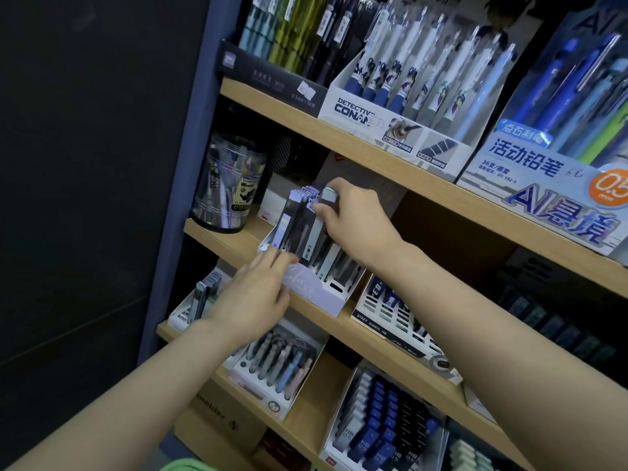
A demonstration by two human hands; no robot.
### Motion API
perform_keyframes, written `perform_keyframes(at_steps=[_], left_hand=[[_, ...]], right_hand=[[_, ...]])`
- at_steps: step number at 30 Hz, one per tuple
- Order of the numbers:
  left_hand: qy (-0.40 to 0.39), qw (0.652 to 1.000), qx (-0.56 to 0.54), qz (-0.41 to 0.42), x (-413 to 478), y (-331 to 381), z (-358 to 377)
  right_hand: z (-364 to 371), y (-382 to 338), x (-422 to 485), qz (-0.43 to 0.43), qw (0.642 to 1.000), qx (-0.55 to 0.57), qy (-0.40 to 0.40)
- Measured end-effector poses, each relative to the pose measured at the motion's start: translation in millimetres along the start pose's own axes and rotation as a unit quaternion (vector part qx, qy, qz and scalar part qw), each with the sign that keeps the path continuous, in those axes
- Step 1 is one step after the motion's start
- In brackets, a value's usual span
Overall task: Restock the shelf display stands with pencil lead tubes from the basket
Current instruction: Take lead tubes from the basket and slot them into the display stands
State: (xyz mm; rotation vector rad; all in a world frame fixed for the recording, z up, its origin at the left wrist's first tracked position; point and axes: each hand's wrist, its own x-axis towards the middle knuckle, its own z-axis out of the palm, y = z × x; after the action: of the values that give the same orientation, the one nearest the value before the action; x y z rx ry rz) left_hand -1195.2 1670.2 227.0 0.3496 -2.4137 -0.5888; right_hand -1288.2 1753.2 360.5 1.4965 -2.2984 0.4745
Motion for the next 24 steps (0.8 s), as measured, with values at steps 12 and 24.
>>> perform_keyframes(at_steps=[12,24], left_hand=[[-0.004,1.0,-0.017,-0.007,-0.7,2.0,-2.3],[-0.006,1.0,-0.003,-0.017,1.3,3.5,-2.7]], right_hand=[[-9.5,9.0,-1.6,0.031,0.999,-0.002,-0.016],[-3.0,9.1,0.8,0.006,0.999,-0.011,-0.04]])
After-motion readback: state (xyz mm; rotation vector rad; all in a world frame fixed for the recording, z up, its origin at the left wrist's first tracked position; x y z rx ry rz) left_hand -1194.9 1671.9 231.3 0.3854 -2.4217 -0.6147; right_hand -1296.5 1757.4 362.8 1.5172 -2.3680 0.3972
